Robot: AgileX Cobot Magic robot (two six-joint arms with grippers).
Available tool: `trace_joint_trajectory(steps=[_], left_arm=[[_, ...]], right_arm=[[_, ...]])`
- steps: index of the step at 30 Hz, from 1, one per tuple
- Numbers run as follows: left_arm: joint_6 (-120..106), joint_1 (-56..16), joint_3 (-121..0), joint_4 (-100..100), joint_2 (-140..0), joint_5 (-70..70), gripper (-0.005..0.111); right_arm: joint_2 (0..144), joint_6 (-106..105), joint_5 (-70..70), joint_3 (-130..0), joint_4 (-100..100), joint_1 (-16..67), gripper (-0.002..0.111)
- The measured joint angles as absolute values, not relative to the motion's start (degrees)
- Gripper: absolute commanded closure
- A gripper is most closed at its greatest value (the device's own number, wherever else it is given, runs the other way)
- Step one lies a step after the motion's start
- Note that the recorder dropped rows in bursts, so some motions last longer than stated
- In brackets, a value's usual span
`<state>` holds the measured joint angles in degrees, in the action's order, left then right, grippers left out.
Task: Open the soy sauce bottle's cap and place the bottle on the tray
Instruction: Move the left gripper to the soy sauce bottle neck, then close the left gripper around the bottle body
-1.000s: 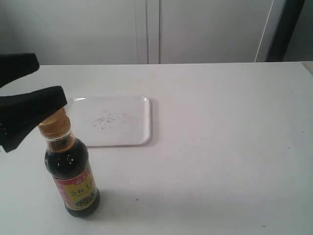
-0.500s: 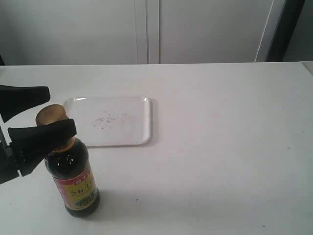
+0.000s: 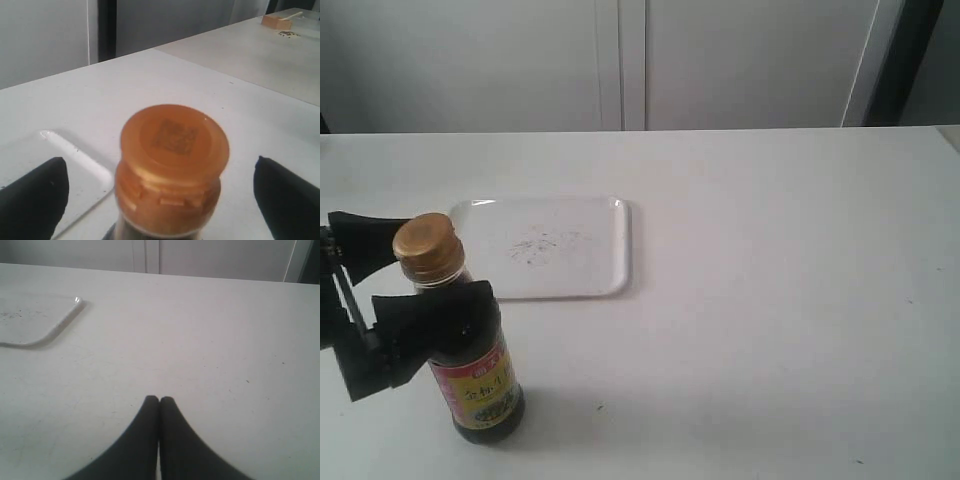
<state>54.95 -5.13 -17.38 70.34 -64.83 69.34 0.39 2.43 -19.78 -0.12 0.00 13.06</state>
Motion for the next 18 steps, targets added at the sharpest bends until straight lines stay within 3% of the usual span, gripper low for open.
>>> trace_joint_trajectory(steps=[5,18], left_arm=[[50.64,-9.33,-17.38,66.73,-68.32,69.43,0.002],[44.82,-9.46,-17.38,65.8,-76.62,69.43,0.002]], right_arm=[[0.39,2.43,-19.78,-0.12,0.0,13.06,0.108],[0.39,2.43,-19.78,-0.12,0.0,13.06,0.108]])
